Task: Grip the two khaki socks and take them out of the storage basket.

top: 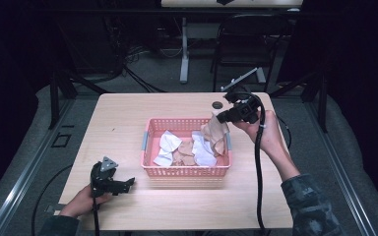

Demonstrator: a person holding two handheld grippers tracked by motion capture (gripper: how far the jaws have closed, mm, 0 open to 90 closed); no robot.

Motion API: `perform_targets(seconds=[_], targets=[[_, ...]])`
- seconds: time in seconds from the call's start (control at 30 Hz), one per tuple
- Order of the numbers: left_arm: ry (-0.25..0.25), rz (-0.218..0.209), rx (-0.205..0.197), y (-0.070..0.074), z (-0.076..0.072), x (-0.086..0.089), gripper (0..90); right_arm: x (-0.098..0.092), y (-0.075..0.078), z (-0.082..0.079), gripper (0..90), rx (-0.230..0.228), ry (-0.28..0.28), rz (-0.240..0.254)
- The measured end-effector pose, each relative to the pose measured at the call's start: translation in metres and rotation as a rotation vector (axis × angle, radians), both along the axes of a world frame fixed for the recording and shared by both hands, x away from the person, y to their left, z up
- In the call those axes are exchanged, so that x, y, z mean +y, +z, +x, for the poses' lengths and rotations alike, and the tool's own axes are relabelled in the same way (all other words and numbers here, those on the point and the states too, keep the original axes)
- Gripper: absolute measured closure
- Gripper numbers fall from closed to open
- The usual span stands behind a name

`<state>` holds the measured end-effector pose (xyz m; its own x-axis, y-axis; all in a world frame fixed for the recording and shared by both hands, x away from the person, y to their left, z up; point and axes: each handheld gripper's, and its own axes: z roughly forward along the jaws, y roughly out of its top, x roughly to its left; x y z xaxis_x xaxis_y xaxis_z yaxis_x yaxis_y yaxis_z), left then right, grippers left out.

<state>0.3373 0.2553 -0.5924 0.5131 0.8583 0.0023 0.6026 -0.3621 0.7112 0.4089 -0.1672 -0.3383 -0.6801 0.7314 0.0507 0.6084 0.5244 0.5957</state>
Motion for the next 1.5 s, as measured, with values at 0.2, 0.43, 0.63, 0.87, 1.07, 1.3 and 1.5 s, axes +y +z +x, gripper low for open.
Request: perform_targets(seconds=[0.2, 0.43, 0.63, 0.87, 1.07, 1.3, 1.5], targets=[[-0.001, 0.000, 0.000, 0.000, 0.000, 0.000, 0.0, -0.007, 0.006, -0.002, 84.0, -0.016, -0.007, -0.001], [-0.001, 0.000, 0.000, 0.000, 0.000, 0.000, 0.0, -0.020, 0.014, -0.005, 84.0, -0.033, -0.034, 0.011], [-0.001, 0.000, 0.000, 0.000, 0.000, 0.000, 0.0, -0.036, 0.017, -0.007, 83.9, -0.047, -0.062, 0.016], [-0.001, 0.000, 0.000, 0.000, 0.000, 0.000, 0.0, -0.058, 0.020, -0.011, 83.9, -0.054, -0.097, 0.018], [-0.001, 0.000, 0.000, 0.000, 0.000, 0.000, 0.0, -0.078, 0.018, -0.013, 84.0, -0.056, -0.140, 0.025], [-0.001, 0.000, 0.000, 0.000, 0.000, 0.000, 0.0, -0.101, 0.003, -0.013, 83.9, -0.038, -0.191, 0.015], [0.002, -0.002, 0.001, 0.000, 0.000, 0.000, 0.0, -0.113, -0.016, -0.014, 83.9, -0.016, -0.219, 0.007]])
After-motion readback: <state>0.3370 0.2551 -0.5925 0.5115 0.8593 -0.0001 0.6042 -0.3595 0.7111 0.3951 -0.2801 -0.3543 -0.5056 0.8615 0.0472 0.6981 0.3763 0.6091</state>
